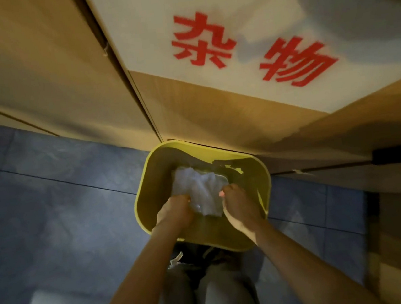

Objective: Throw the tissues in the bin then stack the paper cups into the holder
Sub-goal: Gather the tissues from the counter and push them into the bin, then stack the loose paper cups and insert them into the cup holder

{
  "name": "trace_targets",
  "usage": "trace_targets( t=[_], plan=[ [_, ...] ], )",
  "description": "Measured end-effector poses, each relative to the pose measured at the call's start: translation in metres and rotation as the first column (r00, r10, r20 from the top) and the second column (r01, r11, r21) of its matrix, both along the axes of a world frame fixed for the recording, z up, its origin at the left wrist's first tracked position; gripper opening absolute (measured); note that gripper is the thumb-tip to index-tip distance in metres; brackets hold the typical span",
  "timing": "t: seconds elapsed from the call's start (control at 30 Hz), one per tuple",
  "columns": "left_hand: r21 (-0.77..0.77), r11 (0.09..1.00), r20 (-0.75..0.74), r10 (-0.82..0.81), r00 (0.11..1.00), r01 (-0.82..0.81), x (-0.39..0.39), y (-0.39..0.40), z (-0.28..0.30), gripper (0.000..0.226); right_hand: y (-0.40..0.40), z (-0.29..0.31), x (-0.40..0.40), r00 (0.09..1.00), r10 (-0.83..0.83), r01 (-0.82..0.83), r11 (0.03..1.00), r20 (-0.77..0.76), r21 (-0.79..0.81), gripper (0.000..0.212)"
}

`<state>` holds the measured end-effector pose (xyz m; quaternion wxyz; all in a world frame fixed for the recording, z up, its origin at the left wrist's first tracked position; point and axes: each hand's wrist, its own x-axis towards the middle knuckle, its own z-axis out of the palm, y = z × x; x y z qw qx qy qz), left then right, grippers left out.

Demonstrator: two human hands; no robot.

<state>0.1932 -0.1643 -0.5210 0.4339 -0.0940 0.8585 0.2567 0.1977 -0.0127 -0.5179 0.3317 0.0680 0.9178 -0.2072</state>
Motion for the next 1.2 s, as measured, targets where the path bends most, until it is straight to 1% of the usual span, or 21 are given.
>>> trace_targets(
  t=[0.1, 0.17, 0.27, 0.37, 0.43, 0.57, 0.7, 0.83, 0.97, 1.07, 1.13, 1.2],
  plan=[
    [-0.023, 1.000, -0.014, -0.005, 1.000, 0.005, -0.004, -0.002, 0.041, 0.026, 0.001, 0.039, -0.003, 0.996, -0.032, 0.029, 0.999, -0.084, -0.044, 0.027],
    [-0.023, 1.000, -0.048, 0.001, 0.999, -0.002, -0.009, -0.002, 0.074, 0.026, 0.003, 0.078, -0.007, 0.996, -0.021, 0.015, 0.997, -0.086, -0.071, 0.027],
    [0.058, 0.998, -0.080, 0.021, 0.997, -0.016, -0.021, 0.001, 0.136, 0.028, 0.006, 0.145, -0.019, 0.998, 0.013, -0.017, 0.998, -0.065, -0.061, 0.029],
    [0.122, 0.991, -0.169, -0.037, 0.985, 0.059, -0.036, 0.007, 0.211, 0.028, 0.006, 0.220, -0.030, 0.998, 0.023, -0.027, 0.997, -0.067, -0.072, 0.028],
    [0.147, 0.983, -0.242, -0.075, 0.967, 0.113, -0.045, 0.010, 0.259, 0.028, 0.006, 0.273, -0.035, 0.992, 0.019, -0.031, 0.995, -0.122, -0.094, 0.028],
    [0.185, 0.966, -0.355, -0.103, 0.929, 0.178, -0.068, 0.018, 0.348, 0.024, 0.014, 0.366, -0.045, 0.965, -0.059, 0.023, 0.990, -0.255, -0.142, 0.021],
    [0.216, 0.947, -0.495, -0.103, 0.863, 0.237, -0.094, 0.032, 0.427, 0.020, 0.028, 0.439, -0.062, 0.902, -0.162, 0.091, 0.977, -0.400, -0.192, 0.019],
    [0.223, 0.935, -0.580, -0.102, 0.808, 0.278, -0.124, 0.052, 0.485, 0.022, 0.043, 0.495, -0.086, 0.807, -0.276, 0.177, 0.957, -0.521, -0.232, 0.016],
    [0.231, 0.928, -0.671, -0.065, 0.739, 0.291, -0.148, 0.073, 0.528, 0.019, 0.062, 0.538, -0.106, 0.692, -0.354, 0.214, 0.933, -0.629, -0.290, 0.017],
    [0.192, 0.934, -0.764, -0.050, 0.643, 0.301, -0.168, 0.091, 0.546, 0.020, 0.081, 0.555, -0.124, 0.633, -0.374, 0.230, 0.927, -0.678, -0.297, 0.016],
    [0.142, 0.946, -0.826, -0.048, 0.561, 0.290, -0.181, 0.102, 0.548, 0.022, 0.095, 0.555, -0.138, 0.598, -0.393, 0.242, 0.919, -0.699, -0.311, 0.015],
    [0.118, 0.958, -0.858, -0.034, 0.512, 0.263, -0.194, 0.115, 0.543, 0.025, 0.109, 0.549, -0.152, 0.573, -0.411, 0.255, 0.912, -0.710, -0.322, 0.014]
  ],
)
